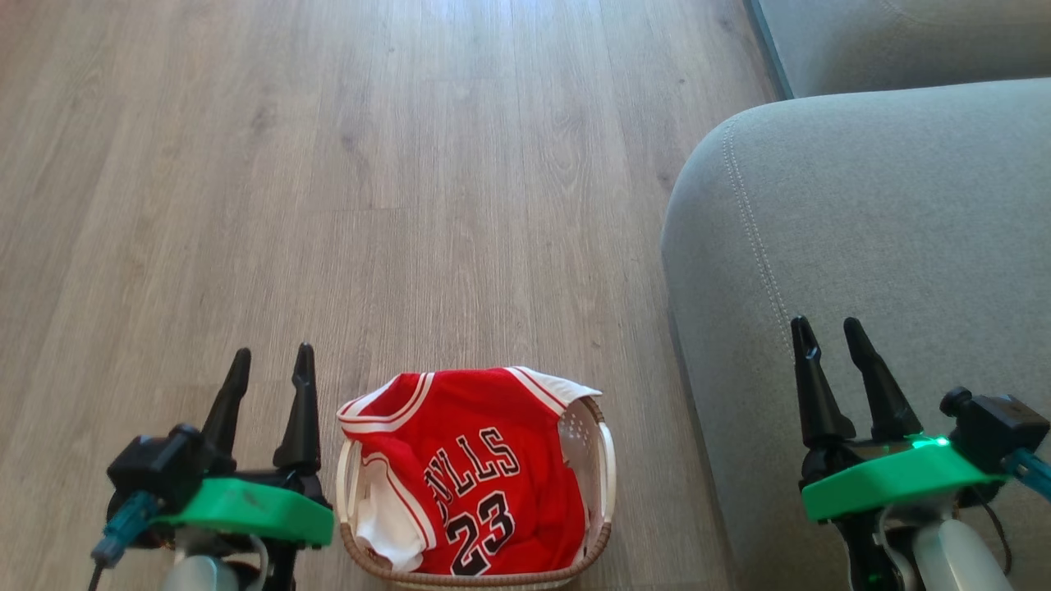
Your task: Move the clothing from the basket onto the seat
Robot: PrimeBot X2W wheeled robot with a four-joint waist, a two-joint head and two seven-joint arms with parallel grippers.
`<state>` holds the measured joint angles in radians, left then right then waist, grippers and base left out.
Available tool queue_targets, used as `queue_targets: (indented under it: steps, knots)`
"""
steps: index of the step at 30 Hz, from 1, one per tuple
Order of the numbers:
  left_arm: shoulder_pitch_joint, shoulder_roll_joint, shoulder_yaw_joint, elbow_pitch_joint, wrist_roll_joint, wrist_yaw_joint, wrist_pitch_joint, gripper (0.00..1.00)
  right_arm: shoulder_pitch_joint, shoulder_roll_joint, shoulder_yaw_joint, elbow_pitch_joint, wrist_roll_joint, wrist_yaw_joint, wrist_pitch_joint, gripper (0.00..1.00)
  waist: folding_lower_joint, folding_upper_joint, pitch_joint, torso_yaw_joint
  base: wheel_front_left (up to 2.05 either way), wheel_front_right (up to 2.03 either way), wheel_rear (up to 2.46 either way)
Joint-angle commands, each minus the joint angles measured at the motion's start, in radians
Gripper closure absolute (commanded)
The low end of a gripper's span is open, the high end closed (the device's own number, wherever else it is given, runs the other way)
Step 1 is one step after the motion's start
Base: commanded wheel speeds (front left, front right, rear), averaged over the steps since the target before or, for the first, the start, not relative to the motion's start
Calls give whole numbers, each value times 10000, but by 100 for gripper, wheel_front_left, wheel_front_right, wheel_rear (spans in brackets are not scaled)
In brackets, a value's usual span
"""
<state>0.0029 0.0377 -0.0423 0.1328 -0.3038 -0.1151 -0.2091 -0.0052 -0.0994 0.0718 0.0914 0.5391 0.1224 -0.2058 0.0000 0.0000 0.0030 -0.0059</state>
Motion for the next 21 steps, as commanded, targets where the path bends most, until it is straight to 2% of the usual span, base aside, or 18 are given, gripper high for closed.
queue_targets:
  steps: [1,14,21]
  knots:
    - [-318,134,244,-399,296,-37,-144,0,-158,-145,230,-434,-262,74,-171,0,0,0,2,-2,0,0,0]
    - [-367,138,181,-517,1813,-52,-524,0,-126,-142,379,-622,-1543,83,-556,0,0,0,18,-2,0,0,0]
    - [-396,136,197,-491,1800,-57,-527,0,-121,-93,281,-545,-1555,83,-559,0,0,0,36,3,0,0,0]
